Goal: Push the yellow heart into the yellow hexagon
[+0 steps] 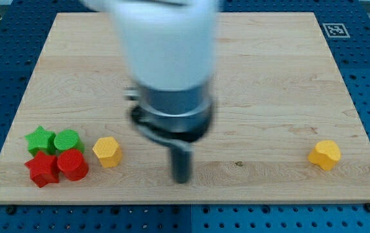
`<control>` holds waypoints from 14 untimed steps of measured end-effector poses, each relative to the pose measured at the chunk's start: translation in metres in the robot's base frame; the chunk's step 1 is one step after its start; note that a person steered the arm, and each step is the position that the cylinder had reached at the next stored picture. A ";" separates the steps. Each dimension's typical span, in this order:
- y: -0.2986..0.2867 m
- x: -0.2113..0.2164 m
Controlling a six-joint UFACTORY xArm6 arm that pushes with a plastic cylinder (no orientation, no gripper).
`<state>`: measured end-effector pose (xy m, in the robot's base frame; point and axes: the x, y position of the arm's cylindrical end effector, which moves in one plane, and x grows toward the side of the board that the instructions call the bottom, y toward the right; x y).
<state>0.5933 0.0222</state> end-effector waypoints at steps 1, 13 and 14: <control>0.105 0.011; 0.119 -0.026; 0.109 -0.003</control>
<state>0.5901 0.1314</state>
